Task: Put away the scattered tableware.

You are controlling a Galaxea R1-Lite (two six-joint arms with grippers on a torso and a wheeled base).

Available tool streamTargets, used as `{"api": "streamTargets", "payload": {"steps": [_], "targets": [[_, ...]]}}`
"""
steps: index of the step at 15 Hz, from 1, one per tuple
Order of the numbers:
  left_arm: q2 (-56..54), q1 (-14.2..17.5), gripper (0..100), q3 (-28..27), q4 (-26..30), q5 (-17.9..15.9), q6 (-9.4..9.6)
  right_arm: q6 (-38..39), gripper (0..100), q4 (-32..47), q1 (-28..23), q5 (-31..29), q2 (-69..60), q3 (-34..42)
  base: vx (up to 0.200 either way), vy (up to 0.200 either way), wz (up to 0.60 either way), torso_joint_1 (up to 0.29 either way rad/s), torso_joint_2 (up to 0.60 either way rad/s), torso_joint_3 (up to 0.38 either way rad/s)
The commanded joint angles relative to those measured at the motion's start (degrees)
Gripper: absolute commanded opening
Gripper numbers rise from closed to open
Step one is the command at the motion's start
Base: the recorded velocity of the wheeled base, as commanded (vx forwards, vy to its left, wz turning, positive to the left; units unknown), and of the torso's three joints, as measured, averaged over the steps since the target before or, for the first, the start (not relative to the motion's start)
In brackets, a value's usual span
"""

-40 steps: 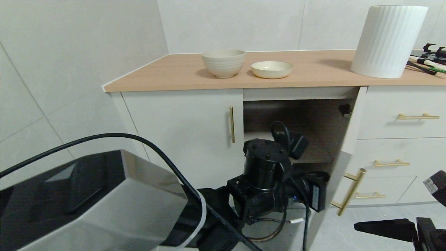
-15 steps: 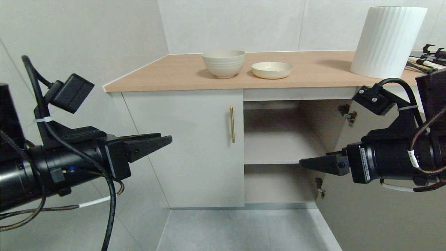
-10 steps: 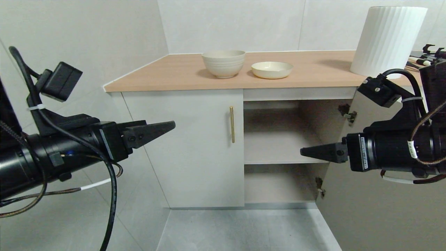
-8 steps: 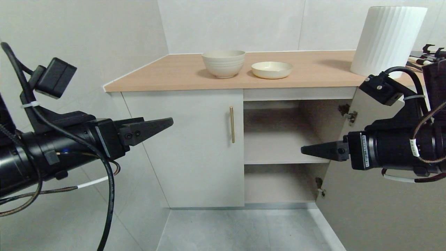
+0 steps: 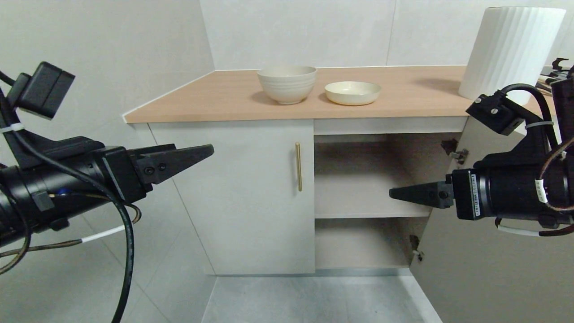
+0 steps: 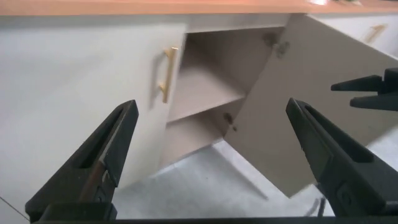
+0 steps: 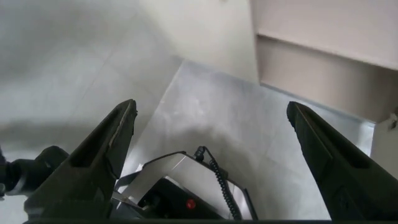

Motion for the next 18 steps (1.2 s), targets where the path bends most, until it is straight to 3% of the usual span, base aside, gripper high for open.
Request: {"api": "streamTargets", "payload": {"steps": [1, 7, 10, 18], "targets": [[-0.1, 0.0, 100, 0.0, -0.1, 0.0, -0.02, 0.0, 100, 0.0, 0.1, 0.1, -0.8, 0.1, 0.2, 0.0, 0.0, 0.012, 0.01, 0.002], [-0.1, 0.0, 100, -0.1, -0.5, 0.1, -0.46, -0.5, 100, 2.2, 0.4, 2.0, -4.2, 1.4, 0.2, 0.0, 0.0, 0.004, 0.0, 0.004], [-0.2, 0.0, 100, -0.1, -0.7, 0.1, -1.42, -4.6, 100, 1.8, 0.4, 4.0, -5.9, 3.7, 0.0, 0.0, 0.0, 0.0, 0.0, 0.0], [1.3, 0.0, 100, -0.3, -0.6, -0.3, -1.42, -8.5, 100, -5.7, -1.6, 3.5, -5.6, 8.0, 0.0, 0.0, 0.0, 0.001, -0.01, -0.006]]}}
